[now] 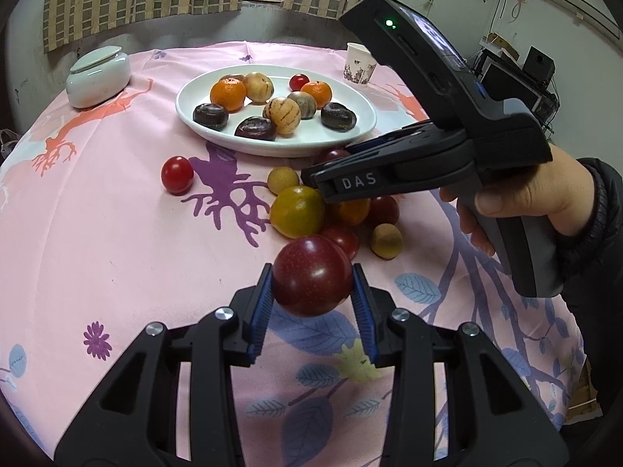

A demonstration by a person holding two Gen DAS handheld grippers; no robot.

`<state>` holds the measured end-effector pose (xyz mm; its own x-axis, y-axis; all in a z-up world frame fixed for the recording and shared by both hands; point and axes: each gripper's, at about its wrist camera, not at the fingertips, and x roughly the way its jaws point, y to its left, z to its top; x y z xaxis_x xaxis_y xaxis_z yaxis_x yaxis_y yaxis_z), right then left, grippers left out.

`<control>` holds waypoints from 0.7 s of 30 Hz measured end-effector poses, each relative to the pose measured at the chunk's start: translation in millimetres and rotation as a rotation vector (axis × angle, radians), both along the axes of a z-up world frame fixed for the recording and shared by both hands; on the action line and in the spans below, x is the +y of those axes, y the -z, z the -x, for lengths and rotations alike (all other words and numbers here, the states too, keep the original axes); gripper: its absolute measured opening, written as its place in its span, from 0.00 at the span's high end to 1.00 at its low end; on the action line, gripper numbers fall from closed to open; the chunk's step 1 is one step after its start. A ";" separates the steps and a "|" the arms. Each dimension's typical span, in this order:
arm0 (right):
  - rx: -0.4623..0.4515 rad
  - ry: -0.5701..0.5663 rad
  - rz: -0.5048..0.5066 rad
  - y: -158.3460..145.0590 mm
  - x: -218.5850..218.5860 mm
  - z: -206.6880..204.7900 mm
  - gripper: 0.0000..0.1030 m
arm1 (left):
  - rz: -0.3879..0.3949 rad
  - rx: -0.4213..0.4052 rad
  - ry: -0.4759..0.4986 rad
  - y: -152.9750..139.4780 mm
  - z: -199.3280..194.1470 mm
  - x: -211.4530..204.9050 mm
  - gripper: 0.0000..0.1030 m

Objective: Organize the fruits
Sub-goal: 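Grasp a second dark red plum with the right tool while the left tool holds its plum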

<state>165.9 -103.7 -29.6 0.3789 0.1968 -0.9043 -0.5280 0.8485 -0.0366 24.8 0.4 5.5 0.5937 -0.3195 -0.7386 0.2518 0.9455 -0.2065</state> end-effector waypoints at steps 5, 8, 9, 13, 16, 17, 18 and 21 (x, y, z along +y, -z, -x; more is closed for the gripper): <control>-0.005 -0.001 0.001 1.2 2.2 0.4 0.55 | 0.002 0.007 -0.006 1.3 -0.7 1.3 0.62; -0.001 0.014 -0.027 -1.7 -6.5 -0.5 0.62 | 0.004 0.015 -0.011 2.5 -3.0 2.8 0.62; -0.009 0.021 -0.031 -2.8 -9.4 0.2 0.62 | 0.004 0.017 -0.012 3.1 -3.5 2.8 0.62; -0.010 0.049 -0.082 -7.6 -25.9 4.2 0.62 | -0.003 0.021 -0.012 4.6 -3.4 1.2 0.62; -0.027 0.073 -0.131 -16.1 -39.0 10.8 0.62 | -0.005 0.017 -0.016 4.7 -3.6 1.6 0.62; -0.031 0.078 -0.147 -18.7 -42.3 13.2 0.62 | -0.003 0.015 -0.019 4.5 -4.0 2.2 0.62; -0.035 0.083 -0.164 -21.5 -45.8 16.0 0.62 | -0.001 0.014 -0.020 4.1 -4.5 2.6 0.62; -0.051 0.100 -0.204 -30.8 -55.7 23.0 0.62 | 0.025 0.013 -0.041 -3.1 -5.4 6.4 0.62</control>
<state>142.9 -159.3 1.1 0.4497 0.3333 -0.8287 -0.4431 0.8888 0.1170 30.1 6.8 8.7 0.5970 -0.3132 -0.7386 0.2100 0.9495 -0.2329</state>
